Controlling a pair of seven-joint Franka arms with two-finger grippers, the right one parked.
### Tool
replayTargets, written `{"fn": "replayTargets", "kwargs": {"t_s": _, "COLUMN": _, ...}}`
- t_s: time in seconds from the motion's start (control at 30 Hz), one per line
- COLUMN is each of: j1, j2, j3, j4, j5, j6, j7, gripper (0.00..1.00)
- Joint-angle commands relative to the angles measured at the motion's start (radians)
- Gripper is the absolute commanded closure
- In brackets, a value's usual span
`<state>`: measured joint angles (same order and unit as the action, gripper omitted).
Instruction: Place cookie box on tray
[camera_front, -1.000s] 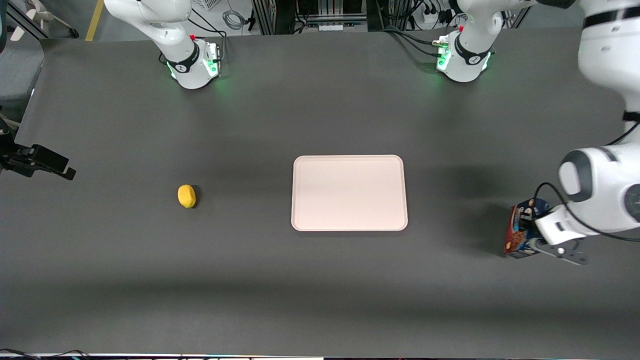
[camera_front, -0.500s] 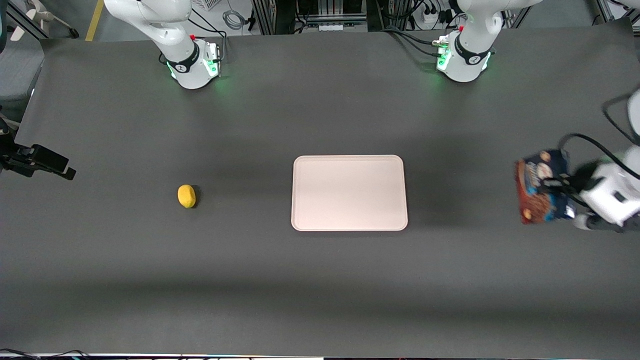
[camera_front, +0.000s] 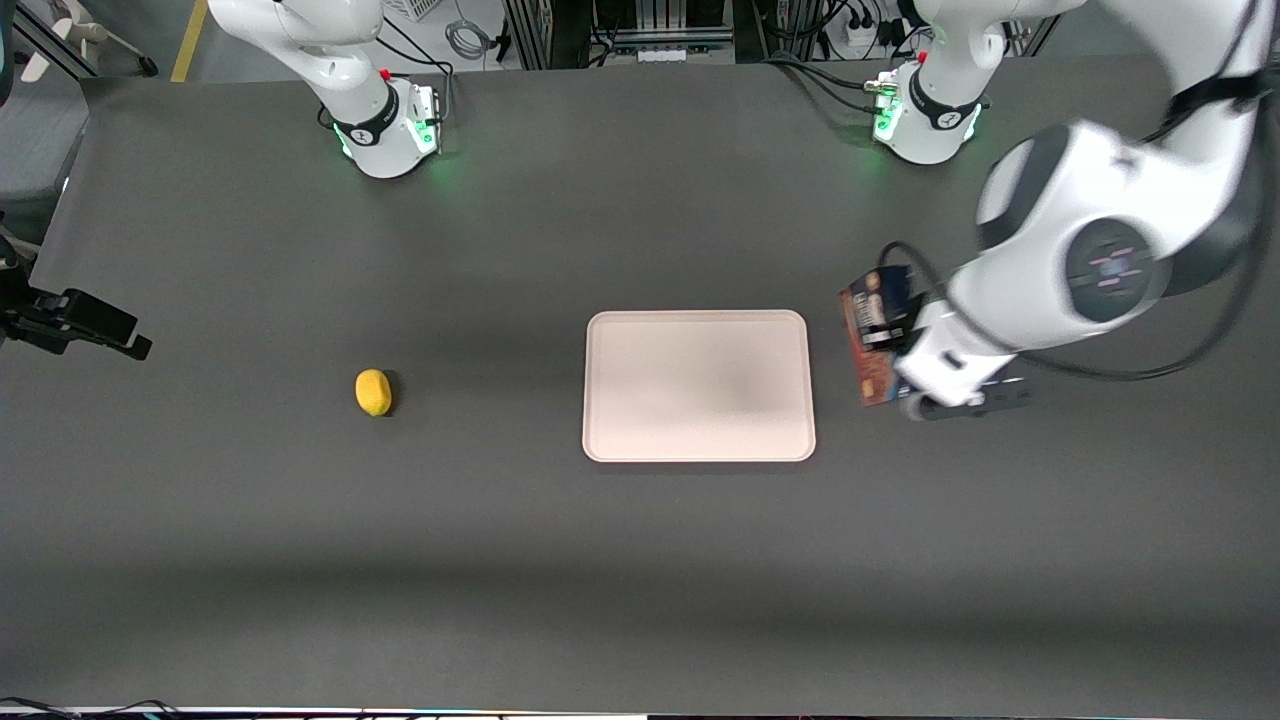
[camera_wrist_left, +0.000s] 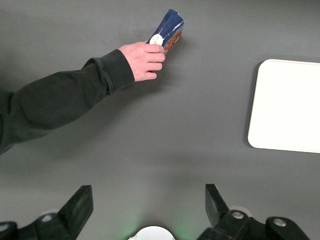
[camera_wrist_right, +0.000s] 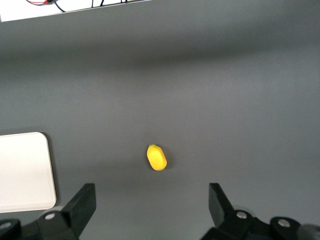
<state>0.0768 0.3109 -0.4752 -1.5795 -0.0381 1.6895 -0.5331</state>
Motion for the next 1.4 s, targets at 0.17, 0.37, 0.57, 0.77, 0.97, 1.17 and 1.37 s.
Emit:
{"fn": "replayTargets", "kwargs": {"t_s": 0.17, "j1": -0.017, "j2": 0.046, "j3": -0.043, "j4": -0.302, "j5": 0.052, "j6": 0.398, "j7": 0.002, "gripper": 1.00}}
{"fn": "replayTargets", "kwargs": {"t_s": 0.37, "j1": -0.029, "j2": 0.111, "j3": -0.056, "j4": -0.336, "j5": 0.096, "j6": 0.513, "j7": 0.001, "gripper": 1.00}}
{"fn": "replayTargets", "kwargs": {"t_s": 0.57, "j1": -0.037, "j2": 0.157, "j3": -0.057, "j4": -0.336, "j5": 0.141, "j6": 0.582, "j7": 0.002, "gripper": 0.94}}
{"fn": "replayTargets", "kwargs": {"t_s": 0.77, "j1": -0.040, "j2": 0.194, "j3": -0.057, "j4": -0.338, "j5": 0.165, "j6": 0.641, "j7": -0.011, "gripper": 0.84}}
{"fn": "replayTargets", "kwargs": {"t_s": 0.97, "j1": -0.045, "j2": 0.203, "j3": -0.057, "j4": -0.338, "j5": 0.181, "j6": 0.660, "j7": -0.013, "gripper": 0.18}}
{"fn": "replayTargets", "kwargs": {"t_s": 1.17, "j1": -0.045, "j2": 0.212, "j3": -0.057, "j4": -0.336, "j5": 0.185, "j6": 0.677, "j7": -0.013, "gripper": 0.00}}
{"fn": "replayTargets", "kwargs": {"t_s": 1.37, "j1": -0.035, "j2": 0.182, "j3": -0.056, "j4": -0.326, "j5": 0.185, "j6": 0.642, "j7": -0.018, "gripper": 0.00}}
